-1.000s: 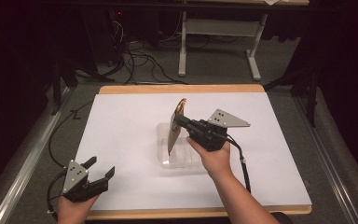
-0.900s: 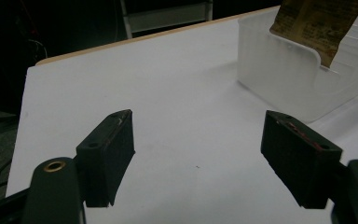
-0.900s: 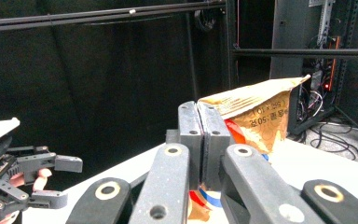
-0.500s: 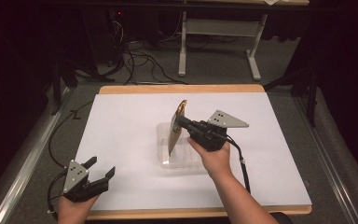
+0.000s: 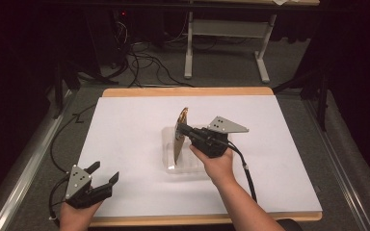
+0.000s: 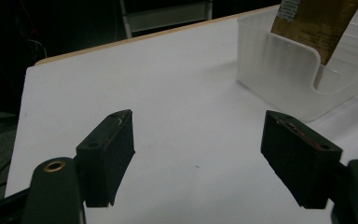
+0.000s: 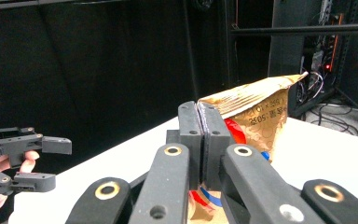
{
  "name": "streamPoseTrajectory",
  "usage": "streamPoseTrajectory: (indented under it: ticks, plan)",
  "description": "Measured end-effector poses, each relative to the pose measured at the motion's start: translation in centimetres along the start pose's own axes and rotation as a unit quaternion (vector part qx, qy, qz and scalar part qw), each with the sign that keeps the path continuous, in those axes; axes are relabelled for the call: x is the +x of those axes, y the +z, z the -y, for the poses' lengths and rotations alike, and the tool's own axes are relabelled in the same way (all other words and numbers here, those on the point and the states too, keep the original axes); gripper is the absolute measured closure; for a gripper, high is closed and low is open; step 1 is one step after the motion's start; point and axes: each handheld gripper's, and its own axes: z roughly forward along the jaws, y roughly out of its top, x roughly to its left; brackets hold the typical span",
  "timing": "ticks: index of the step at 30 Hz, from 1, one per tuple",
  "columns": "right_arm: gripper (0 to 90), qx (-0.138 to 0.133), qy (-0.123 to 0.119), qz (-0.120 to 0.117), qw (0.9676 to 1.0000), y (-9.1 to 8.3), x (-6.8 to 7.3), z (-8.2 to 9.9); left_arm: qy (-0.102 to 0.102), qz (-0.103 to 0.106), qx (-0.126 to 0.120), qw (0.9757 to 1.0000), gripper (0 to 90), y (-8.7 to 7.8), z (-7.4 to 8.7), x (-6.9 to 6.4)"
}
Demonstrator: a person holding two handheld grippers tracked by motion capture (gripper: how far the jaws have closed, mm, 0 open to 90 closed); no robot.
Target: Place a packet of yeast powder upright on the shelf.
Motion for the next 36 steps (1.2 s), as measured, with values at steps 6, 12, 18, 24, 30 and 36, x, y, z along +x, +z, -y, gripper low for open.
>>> streamPoseTrajectory:
  ticks: [6, 12, 18, 24, 30, 36]
  plan:
    - [90.0, 0.007, 0.005, 0.0, 1.0, 0.6, 0.0, 0.6, 0.0, -0.001, -0.001, 1.0, 26.2, 0.0, 0.0, 0.0]
    - [89.8, 0.021, 0.013, 0.004, 0.9997, 1.1, -0.5, 1.6, 0.001, 0.0, 0.0, 1.0, 26.2, 0.0, 0.0, 0.0]
    - [89.1, 0.023, 0.017, 0.009, 0.9995, 1.1, -0.7, 1.8, 0.002, 0.0, 0.002, 1.0, 26.2, 0.1, 0.0, 0.0]
    - [85.7, 0.023, 0.021, 0.007, 0.9995, 1.1, -0.7, 1.9, 0.003, 0.0, 0.003, 1.0, 26.2, 0.0, 0.0, 0.0]
    - [72.8, 0.022, 0.024, 0.012, 0.9994, 1.1, -0.5, 1.6, 0.003, 0.0, 0.002, 1.0, 26.2, 0.1, 0.0, 0.0]
    - [61.2, 0.017, 0.02, 0.024, 0.9994, 0.6, -0.2, 1.0, 0.003, 0.001, 0.002, 1.0, 26.2, 0.2, 0.0, 0.0]
